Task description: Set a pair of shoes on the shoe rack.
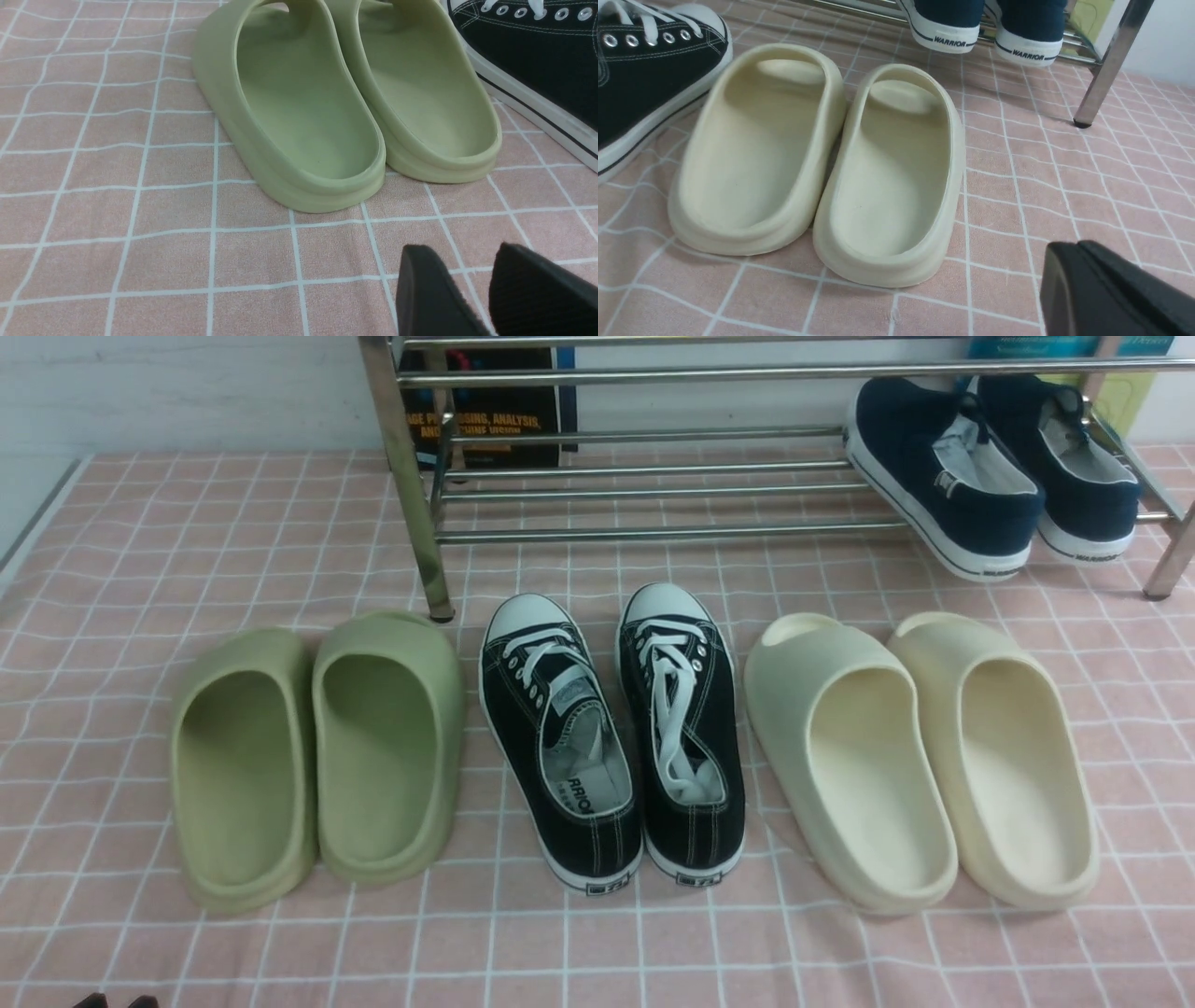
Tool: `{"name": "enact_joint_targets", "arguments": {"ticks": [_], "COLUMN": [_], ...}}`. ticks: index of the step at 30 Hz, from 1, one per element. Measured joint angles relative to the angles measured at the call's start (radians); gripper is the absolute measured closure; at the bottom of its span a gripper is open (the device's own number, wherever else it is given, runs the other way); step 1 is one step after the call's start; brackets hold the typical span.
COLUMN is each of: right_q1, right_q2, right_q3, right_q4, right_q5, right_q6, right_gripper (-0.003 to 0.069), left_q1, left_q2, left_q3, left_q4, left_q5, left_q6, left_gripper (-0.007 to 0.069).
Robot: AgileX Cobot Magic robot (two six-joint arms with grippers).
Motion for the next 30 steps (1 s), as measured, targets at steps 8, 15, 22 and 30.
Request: {"name": "enact_joint_targets", "arguments": {"ticks": [8, 15, 22, 30], "right_q1": [0.0, 0.0, 0.0, 0.0], "right_q2": [-0.001, -0.001, -0.001, -0.001], "right_q3": [0.0, -0.004, -0.008, -0.008], "right_q4": [-0.005, -0.065, -0.065, -0.065], "right_q5": [0.002, 0.114, 0.131, 0.132], "right_q6": [0.088, 0.317, 0.341, 0.342], "right_gripper": [0.0672, 0.0672, 0.0671, 0.0666], "left_q1": [0.0, 0.0, 0.0, 0.0], "left_q2": [0.0, 0.0, 0.0, 0.0], "left_q3": [0.0, 0.0, 0.0, 0.0], "left_q4": [0.0, 0.0, 0.0, 0.0], "left_q5": [0.0, 0.0, 0.0, 0.0], "left_q6": [0.0, 0.0, 0.0, 0.0], "left_gripper": [0.0385, 0.0385, 0.0385, 0.0385]}}
